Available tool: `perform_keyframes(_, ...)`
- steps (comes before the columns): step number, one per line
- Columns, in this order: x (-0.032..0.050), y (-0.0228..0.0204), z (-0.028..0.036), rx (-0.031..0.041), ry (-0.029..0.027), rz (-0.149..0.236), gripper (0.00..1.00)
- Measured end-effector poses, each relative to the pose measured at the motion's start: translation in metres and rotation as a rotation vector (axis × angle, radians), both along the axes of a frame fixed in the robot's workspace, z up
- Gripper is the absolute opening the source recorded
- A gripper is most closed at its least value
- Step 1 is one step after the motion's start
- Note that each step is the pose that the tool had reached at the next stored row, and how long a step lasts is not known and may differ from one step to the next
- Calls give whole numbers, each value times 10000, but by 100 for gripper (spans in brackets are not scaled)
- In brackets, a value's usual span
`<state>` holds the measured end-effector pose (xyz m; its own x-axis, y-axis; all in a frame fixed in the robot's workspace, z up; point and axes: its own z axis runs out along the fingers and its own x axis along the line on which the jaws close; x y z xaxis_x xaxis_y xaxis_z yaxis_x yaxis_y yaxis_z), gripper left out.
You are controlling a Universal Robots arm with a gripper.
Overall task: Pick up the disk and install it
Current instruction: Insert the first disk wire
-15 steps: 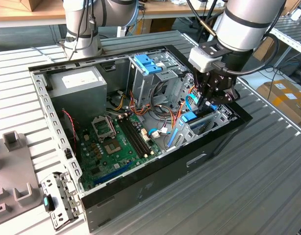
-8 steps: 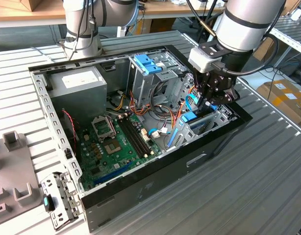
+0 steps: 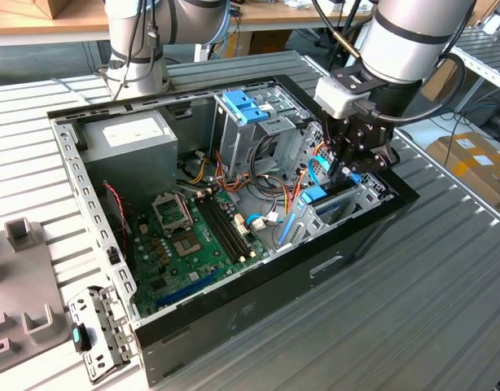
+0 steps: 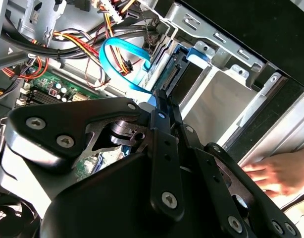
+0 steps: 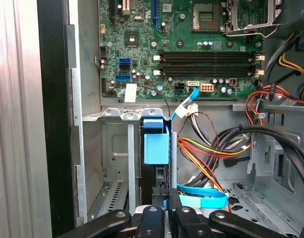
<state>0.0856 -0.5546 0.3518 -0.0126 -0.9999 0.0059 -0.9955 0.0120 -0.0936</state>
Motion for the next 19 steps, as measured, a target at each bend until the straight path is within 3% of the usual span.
perform_keyframes(3,-16,-1,2,9,-65,-2,16)
perform_keyframes(7,-18,-1,0,46,-84,-1,16)
perform_keyframes(10,-22,-2,-2,120,-121,-1,16)
perform_keyframes(19,-22,-19,-5,176,-128,0,16)
